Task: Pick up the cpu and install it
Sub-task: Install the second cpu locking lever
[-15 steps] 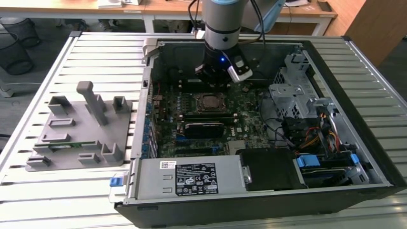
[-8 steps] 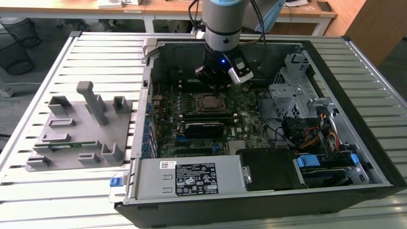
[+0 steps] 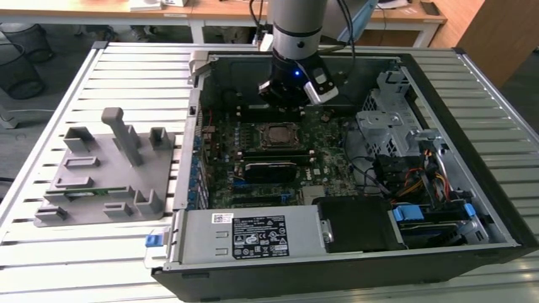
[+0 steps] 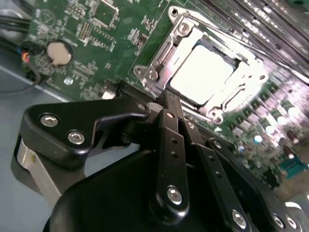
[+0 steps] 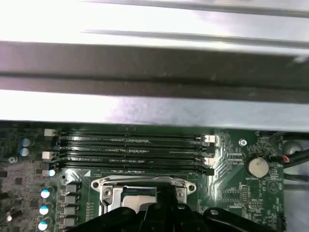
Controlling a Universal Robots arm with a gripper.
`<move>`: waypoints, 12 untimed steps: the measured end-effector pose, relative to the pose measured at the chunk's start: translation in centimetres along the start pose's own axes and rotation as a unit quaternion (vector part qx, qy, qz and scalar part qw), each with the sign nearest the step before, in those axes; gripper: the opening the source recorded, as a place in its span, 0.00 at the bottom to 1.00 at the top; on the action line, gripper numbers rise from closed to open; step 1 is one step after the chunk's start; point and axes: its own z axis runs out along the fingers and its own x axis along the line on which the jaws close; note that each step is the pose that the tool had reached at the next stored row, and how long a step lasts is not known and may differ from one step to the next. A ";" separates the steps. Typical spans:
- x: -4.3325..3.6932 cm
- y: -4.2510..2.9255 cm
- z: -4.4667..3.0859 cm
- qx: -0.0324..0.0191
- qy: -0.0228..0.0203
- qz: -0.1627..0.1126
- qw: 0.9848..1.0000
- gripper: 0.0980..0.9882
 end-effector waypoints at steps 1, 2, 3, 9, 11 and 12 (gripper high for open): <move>-0.01 0.04 -0.39 0.000 0.000 0.000 1.000 0.01; -0.02 0.07 -0.71 0.000 0.000 0.000 1.000 0.01; -0.02 0.09 -0.93 0.000 0.000 0.000 1.000 0.01; -0.02 0.06 -1.14 0.020 0.001 -0.001 1.000 0.01; -0.02 -0.08 -1.16 0.023 0.001 -0.001 1.000 0.01; -0.01 -0.28 -1.16 0.023 0.001 -0.001 1.000 0.01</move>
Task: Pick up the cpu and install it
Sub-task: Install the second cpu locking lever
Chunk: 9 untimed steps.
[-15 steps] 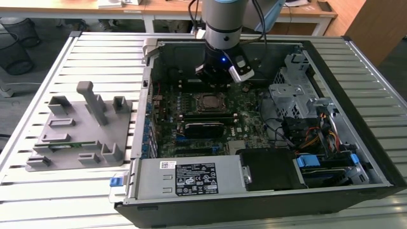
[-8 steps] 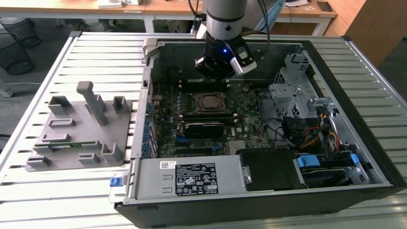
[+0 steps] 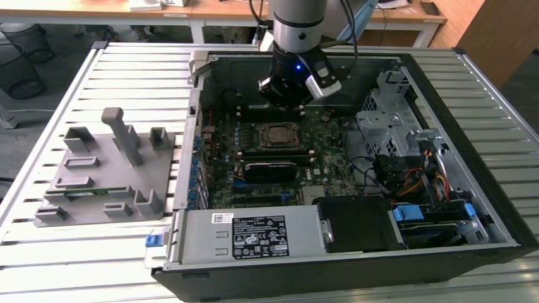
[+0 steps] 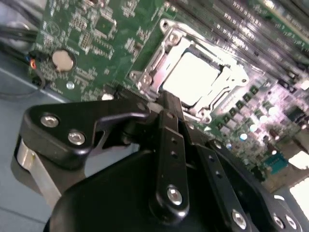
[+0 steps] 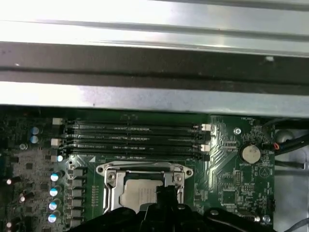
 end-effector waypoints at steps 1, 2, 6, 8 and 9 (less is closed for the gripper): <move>0.00 -0.19 0.00 -0.001 0.000 0.000 1.000 0.01; 0.01 -0.39 0.00 -0.003 0.000 0.000 1.000 0.01; 0.03 -1.14 -0.02 -0.009 0.000 0.000 1.000 0.01; 0.05 -1.69 -0.04 -0.012 0.000 0.000 1.000 0.01; 0.05 -1.97 -0.04 -0.013 0.000 0.001 1.000 0.01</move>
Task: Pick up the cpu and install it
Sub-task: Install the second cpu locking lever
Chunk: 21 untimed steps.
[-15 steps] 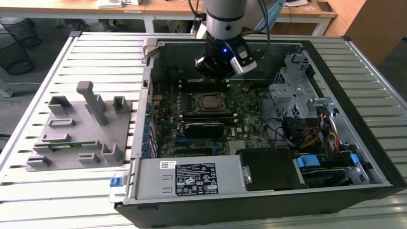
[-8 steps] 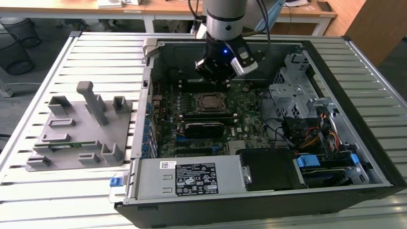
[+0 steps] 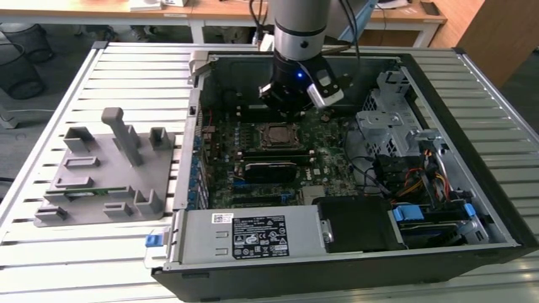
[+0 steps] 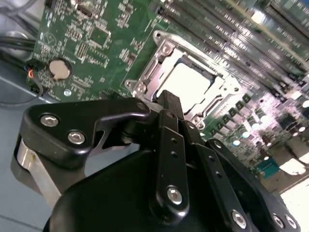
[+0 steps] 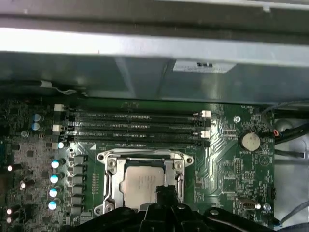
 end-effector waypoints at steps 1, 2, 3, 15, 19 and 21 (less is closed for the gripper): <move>0.00 -0.24 0.00 -0.001 0.000 0.000 1.000 0.01; 0.01 -0.41 -0.01 -0.001 0.000 0.000 1.000 0.01; 0.01 -0.49 -0.01 -0.001 0.000 0.000 1.000 0.01; 0.10 -2.59 -0.16 -0.001 0.002 0.000 1.000 0.01; 1.08 -2.94 -0.22 -0.001 0.002 0.000 1.000 0.01; 1.27 -2.99 -0.23 -0.001 0.002 0.000 1.000 0.01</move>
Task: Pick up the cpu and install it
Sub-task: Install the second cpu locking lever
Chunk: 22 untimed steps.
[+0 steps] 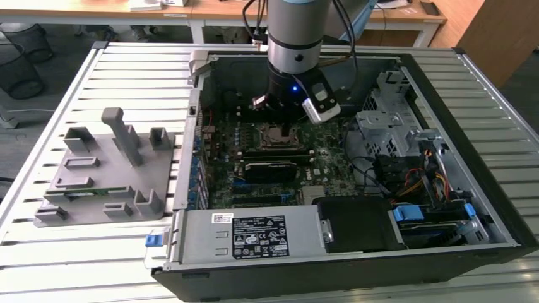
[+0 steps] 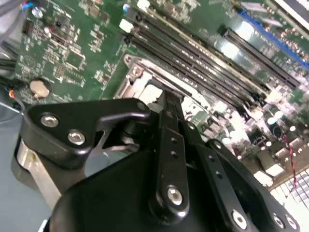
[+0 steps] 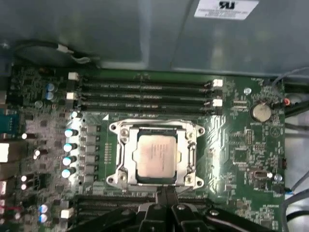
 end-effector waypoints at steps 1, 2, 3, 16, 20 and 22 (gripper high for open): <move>0.00 -0.08 0.01 0.000 0.000 0.000 1.000 0.01; 0.00 -0.20 0.04 -0.002 0.002 0.000 1.000 0.01; 0.01 -0.33 0.10 -0.002 0.004 0.000 1.000 0.01; 0.12 -1.39 0.49 -0.005 0.010 -0.022 1.000 0.01; 0.41 -1.81 0.59 -0.019 0.009 -0.021 1.000 0.01; 0.71 -1.95 0.66 -0.019 0.009 -0.022 1.000 0.01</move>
